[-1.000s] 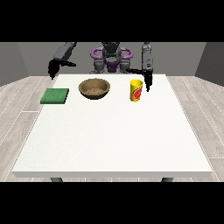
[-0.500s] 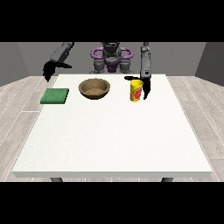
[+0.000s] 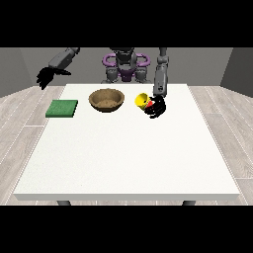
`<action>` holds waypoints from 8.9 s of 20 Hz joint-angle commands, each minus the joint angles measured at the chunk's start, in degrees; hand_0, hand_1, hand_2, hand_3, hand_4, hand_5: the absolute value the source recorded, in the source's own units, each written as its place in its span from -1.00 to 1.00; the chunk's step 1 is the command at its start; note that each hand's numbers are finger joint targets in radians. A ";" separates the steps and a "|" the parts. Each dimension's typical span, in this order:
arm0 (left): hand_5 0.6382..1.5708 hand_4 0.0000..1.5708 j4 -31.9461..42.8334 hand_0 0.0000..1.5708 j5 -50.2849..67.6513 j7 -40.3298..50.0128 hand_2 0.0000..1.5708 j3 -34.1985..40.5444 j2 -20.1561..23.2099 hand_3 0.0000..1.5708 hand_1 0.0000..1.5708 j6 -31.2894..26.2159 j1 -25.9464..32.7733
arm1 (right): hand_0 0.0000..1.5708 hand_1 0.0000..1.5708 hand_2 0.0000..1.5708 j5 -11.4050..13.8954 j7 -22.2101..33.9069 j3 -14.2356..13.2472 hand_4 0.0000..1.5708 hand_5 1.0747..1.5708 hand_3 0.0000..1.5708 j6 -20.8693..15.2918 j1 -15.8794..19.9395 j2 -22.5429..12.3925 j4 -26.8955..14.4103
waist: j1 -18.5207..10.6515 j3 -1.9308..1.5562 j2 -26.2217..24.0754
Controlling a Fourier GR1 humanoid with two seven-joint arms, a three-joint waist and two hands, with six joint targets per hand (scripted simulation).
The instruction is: Pick the cup and pour the ball into the bowl, then pick the bowl and place it on the pad
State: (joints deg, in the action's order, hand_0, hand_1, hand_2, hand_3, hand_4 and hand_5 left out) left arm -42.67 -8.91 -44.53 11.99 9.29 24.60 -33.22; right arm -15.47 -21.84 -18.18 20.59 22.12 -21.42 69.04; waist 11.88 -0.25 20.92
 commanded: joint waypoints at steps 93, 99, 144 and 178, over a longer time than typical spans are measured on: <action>0.96 0.02 -22.87 -1.00 -16.86 34.24 -1.00 -8.97 -9.19 -1.00 -1.00 -7.00 -2.63 | -1.00 -1.00 -1.00 2.48 0.32 0.47 -0.49 0.99 -1.00 -5.78 7.49 5.76 -27.62 | -14.61 0.48 -6.51; 0.89 -1.00 -14.66 -1.00 -8.97 26.80 -1.00 -4.02 -7.23 -1.00 -1.00 -12.78 0.22 | -1.00 -1.00 -1.00 5.10 5.32 6.01 -0.76 0.89 -1.00 -9.78 6.63 11.68 -23.04 | -10.33 0.31 -10.98; 1.00 -1.00 -23.83 -1.00 -4.44 33.93 -1.00 -6.52 -3.02 -1.00 -1.00 -21.49 1.76 | 1.00 1.00 1.00 9.85 10.70 8.25 0.30 0.93 1.00 -28.12 6.40 15.23 -37.80 | -18.35 0.28 -15.50; 0.99 -1.00 -29.12 -1.00 -7.96 23.59 -1.00 -7.87 -5.22 -1.00 -1.00 -10.41 0.99 | 1.00 1.00 1.00 -2.56 13.04 -7.63 0.28 0.98 0.52 -2.44 14.30 -16.55 -40.46 | -14.66 0.16 4.60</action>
State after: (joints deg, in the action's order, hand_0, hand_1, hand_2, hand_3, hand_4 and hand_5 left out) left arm -70.07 -15.68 -19.99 4.53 4.76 11.76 -31.39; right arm -18.65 -4.39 -25.27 16.28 36.32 -35.43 29.95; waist -3.31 -0.09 21.30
